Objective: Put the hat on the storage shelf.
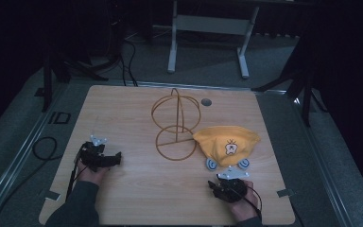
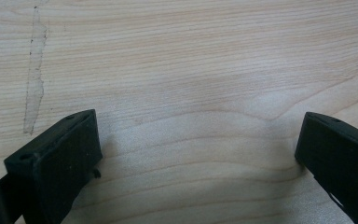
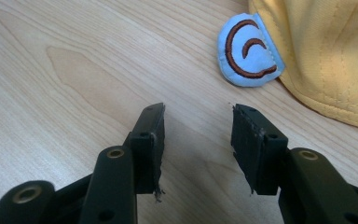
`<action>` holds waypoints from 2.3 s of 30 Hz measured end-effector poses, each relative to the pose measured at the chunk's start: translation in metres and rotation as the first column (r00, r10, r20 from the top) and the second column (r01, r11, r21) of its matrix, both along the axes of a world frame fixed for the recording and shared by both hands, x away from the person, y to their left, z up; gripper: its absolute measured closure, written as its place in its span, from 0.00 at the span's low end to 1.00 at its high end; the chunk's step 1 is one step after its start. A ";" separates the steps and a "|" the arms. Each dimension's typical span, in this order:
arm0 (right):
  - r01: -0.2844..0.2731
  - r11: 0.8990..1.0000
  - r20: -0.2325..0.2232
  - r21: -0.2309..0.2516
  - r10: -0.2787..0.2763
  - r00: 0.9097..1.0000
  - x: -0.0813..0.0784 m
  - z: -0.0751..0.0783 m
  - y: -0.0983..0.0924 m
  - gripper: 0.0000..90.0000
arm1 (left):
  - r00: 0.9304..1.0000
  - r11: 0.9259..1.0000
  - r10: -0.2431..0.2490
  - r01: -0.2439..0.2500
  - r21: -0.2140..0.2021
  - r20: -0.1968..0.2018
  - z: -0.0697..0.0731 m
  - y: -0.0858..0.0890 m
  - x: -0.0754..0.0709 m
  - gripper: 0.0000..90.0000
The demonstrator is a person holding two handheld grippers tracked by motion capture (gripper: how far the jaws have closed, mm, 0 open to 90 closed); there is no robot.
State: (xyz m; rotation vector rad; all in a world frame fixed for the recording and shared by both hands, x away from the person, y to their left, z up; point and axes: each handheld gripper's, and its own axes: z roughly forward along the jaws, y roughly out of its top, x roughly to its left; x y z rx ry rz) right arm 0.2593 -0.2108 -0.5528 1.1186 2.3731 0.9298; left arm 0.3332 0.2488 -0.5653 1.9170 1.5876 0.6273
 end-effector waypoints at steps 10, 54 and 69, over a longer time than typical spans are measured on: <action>0.060 0.998 0.020 0.021 -0.061 0.998 0.003 0.007 -0.018 0.60 | 1.000 1.000 -0.003 0.003 0.001 0.000 0.000 0.000 0.000 0.00; 0.041 0.993 0.079 -0.108 -0.032 0.996 0.053 0.015 0.007 0.92 | 1.000 1.000 -0.012 0.012 0.001 -0.001 0.000 0.000 0.000 0.00; 0.052 0.995 0.133 -0.083 -0.041 0.990 0.049 0.067 -0.032 0.92 | 1.000 1.000 -0.012 0.012 0.000 -0.001 0.000 0.000 -0.001 0.00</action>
